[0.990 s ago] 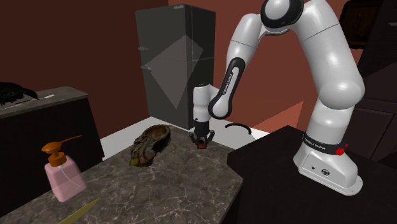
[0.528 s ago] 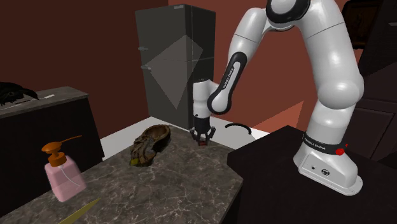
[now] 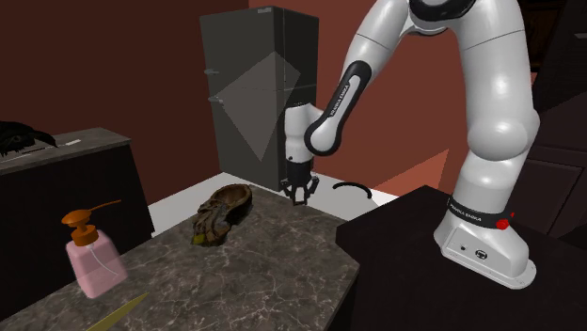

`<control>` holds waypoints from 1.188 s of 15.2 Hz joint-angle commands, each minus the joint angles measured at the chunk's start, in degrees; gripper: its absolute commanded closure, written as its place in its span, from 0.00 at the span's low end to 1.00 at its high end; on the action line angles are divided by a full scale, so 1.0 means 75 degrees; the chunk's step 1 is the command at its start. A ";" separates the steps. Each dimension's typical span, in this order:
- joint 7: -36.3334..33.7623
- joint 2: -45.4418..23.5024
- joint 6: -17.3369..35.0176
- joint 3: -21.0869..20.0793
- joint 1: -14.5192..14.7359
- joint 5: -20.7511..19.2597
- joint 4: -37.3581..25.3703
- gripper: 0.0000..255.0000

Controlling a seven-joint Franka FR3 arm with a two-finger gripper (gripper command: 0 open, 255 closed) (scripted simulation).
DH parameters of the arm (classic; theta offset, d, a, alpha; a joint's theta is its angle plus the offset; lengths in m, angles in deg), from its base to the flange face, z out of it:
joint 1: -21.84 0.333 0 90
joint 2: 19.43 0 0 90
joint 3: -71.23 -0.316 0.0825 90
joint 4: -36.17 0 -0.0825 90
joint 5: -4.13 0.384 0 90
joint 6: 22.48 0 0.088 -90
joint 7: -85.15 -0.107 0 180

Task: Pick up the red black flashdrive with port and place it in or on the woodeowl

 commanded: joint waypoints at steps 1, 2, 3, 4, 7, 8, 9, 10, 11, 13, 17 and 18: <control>0.0099 0.0200 -0.0156 -0.0115 -0.0084 0.0145 0.0039 1.00; 0.0153 0.0305 -0.0239 -0.0173 -0.0126 0.0222 0.0055 1.00; 0.0208 0.0409 -0.0322 -0.0229 -0.0167 0.0300 0.0070 1.00; 0.0264 0.0513 -0.0406 -0.0282 -0.0206 0.0380 0.0082 1.00; 0.0433 0.0822 -0.0664 -0.0433 -0.0314 0.0622 0.0109 1.00; 0.0489 0.0924 -0.0752 -0.0478 -0.0346 0.0704 0.0114 1.00; 0.0546 0.1025 -0.0841 -0.0521 -0.0376 0.0785 0.0117 1.00; 0.0602 0.1126 -0.0931 -0.0562 -0.0404 0.0866 0.0119 1.00; 0.0658 0.1227 -0.1021 -0.0600 -0.0431 0.0946 0.0118 1.00; 0.0767 0.1425 -0.1205 -0.0669 -0.0478 0.1105 0.0111 1.00; 0.0977 0.1810 -0.1584 -0.0778 -0.0551 0.1406 0.0073 1.00; 0.1026 0.1904 -0.1681 -0.0799 -0.0564 0.1478 0.0059 1.00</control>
